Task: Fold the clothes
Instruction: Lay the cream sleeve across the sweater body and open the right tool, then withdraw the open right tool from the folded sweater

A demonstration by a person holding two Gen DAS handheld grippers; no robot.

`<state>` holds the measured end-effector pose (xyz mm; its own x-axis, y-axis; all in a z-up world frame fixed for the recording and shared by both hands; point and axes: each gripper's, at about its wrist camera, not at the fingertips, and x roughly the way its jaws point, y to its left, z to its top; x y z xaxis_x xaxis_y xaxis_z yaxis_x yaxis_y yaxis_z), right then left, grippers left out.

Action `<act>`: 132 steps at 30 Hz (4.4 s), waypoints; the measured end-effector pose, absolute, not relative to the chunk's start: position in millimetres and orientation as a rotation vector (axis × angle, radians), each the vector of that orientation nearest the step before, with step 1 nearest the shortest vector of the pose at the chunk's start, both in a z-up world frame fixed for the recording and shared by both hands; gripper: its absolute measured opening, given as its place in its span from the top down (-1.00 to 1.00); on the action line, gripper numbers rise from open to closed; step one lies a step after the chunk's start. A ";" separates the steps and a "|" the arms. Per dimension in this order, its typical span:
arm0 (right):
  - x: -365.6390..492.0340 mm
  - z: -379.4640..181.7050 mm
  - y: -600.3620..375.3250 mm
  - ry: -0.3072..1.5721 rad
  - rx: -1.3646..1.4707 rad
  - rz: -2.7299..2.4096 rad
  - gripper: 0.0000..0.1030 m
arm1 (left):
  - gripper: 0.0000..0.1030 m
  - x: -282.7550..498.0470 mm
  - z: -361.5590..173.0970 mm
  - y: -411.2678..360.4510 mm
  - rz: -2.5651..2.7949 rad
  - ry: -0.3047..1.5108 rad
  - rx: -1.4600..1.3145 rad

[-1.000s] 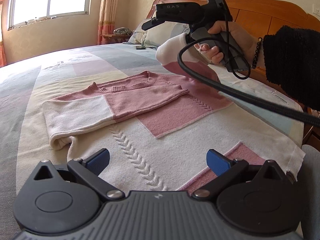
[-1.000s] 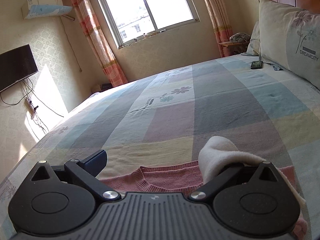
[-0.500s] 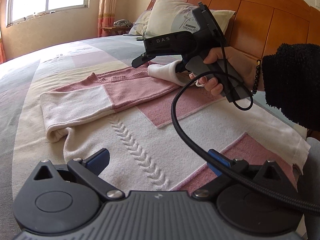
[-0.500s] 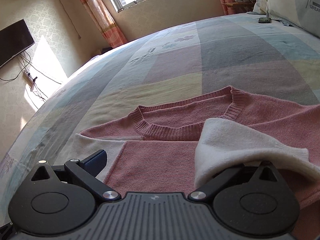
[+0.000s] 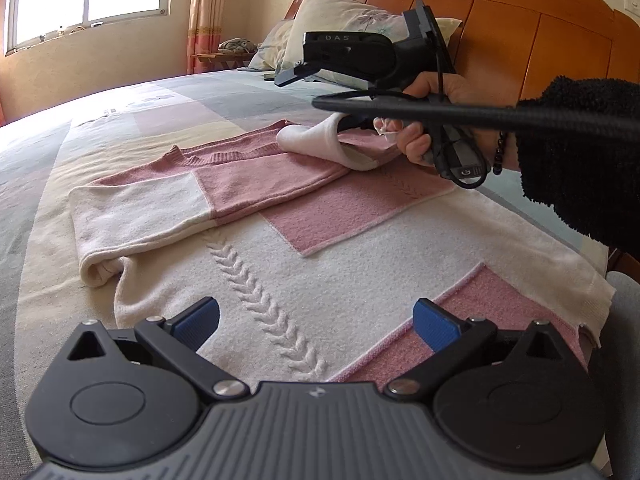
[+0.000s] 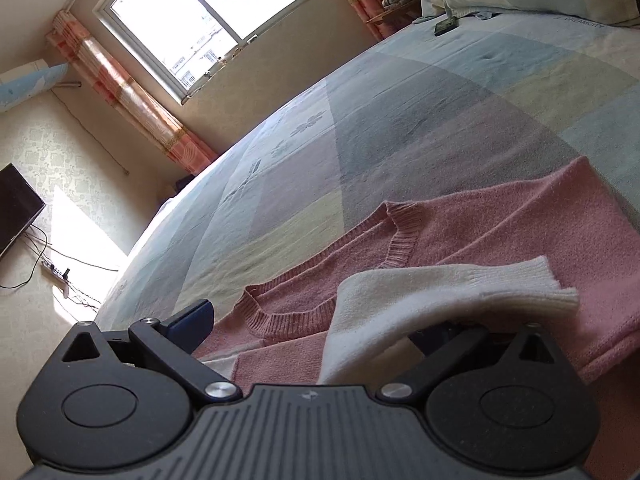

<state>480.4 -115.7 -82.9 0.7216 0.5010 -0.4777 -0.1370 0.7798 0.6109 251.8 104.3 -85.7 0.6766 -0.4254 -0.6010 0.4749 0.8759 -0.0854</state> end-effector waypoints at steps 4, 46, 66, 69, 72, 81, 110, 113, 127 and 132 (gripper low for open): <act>478.6 -67.7 -80.4 0.672 0.494 0.518 -1.00 | -0.99 251.1 -86.6 103.8 -0.505 0.658 0.085; 439.5 -62.5 -148.1 0.732 0.455 0.607 -1.00 | -0.99 271.9 -104.0 77.9 -0.455 0.747 0.164; 431.7 -86.3 -206.6 0.683 0.442 0.323 -1.00 | -0.99 287.3 -104.0 117.7 -0.286 0.788 0.010; 433.8 -113.8 -224.9 0.741 0.444 0.315 -0.99 | -0.99 290.5 -104.9 116.8 -0.276 0.787 0.003; 427.0 -112.7 -226.7 0.731 0.441 0.320 -1.00 | -0.99 291.9 -105.0 116.6 -0.273 0.785 -0.005; 417.0 -121.6 -225.8 0.781 0.407 0.304 -0.97 | -0.99 292.3 -105.5 116.0 -0.268 0.786 -0.005; 404.7 -87.7 -21.3 0.568 -0.373 0.425 -1.00 | -0.99 286.2 -88.9 158.0 -0.149 0.734 -0.095; 421.2 -96.8 4.0 0.610 -0.356 0.430 -1.00 | -0.99 285.3 -86.7 166.4 -0.128 0.727 -0.112; 454.2 -93.4 -46.5 0.687 0.163 0.448 -1.00 | -0.99 282.5 -83.3 161.0 -0.180 0.706 -0.131; 441.7 -95.6 -135.4 0.619 0.278 0.228 -1.00 | -0.99 285.5 -86.6 150.6 -0.203 0.718 -0.114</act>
